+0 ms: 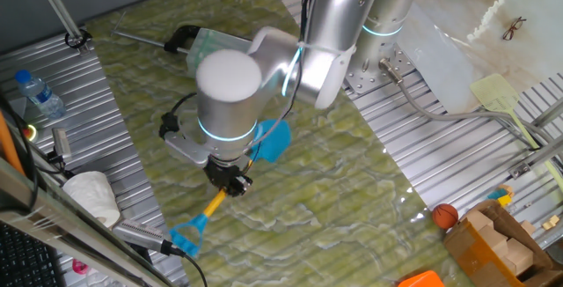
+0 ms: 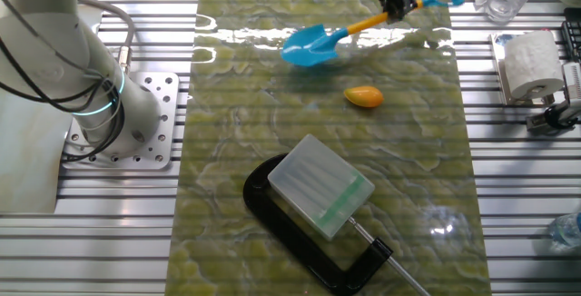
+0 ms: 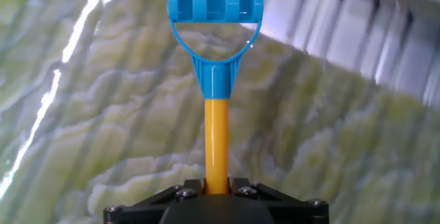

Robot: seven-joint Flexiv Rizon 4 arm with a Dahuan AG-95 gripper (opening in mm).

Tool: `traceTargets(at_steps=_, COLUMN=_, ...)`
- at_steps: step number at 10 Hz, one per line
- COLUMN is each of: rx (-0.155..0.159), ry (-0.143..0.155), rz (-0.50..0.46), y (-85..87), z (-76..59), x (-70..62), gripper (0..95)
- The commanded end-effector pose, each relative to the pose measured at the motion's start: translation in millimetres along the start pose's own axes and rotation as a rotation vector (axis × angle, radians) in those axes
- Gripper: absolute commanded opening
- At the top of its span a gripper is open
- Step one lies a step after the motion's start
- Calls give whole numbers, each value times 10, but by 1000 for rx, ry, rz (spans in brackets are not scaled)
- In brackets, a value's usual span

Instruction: Use a shovel to scoop up an object

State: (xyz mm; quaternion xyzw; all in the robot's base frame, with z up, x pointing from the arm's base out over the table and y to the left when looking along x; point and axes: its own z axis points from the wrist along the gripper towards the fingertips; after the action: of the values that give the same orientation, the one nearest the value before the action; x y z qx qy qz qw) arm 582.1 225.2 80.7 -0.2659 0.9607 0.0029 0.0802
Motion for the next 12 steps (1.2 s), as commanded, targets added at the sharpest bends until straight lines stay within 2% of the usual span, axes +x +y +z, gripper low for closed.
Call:
traceTargets(at_steps=1, rx=3, ry=-32, rz=-185, y=131, z=-256, x=-509, gripper=0)
traceTargets(at_steps=2, rx=6, ry=-26, rz=-202, y=161, z=-293, x=-582, gripper=0)
traceTargets(at_steps=3, rx=-6, ry=-35, rz=-282, y=222, z=-361, x=-709, gripper=0)
traceTargets(at_steps=5, rx=-84, ry=-111, rz=-400, y=291, z=-449, x=-839, gripper=0)
traceTargets(at_steps=6, rx=-96, ry=-116, rz=-502, y=339, z=-500, x=-909, gripper=0)
traceTargets(at_steps=7, rx=-132, ry=-64, rz=-573, y=353, z=-514, x=-927, gripper=0)
traceTargets(at_steps=8, rx=-188, ry=-16, rz=-613, y=346, z=-509, x=-921, gripper=0)
traceTargets(at_steps=9, rx=-156, ry=-37, rz=-682, y=324, z=-484, x=-904, gripper=0)
traceTargets(at_steps=10, rx=-149, ry=-44, rz=-683, y=314, z=-471, x=-895, gripper=0)
traceTargets(at_steps=11, rx=-167, ry=-22, rz=-652, y=260, z=-414, x=-841, gripper=0)
traceTargets(at_steps=12, rx=-155, ry=6, rz=-658, y=224, z=-388, x=-802, gripper=0)
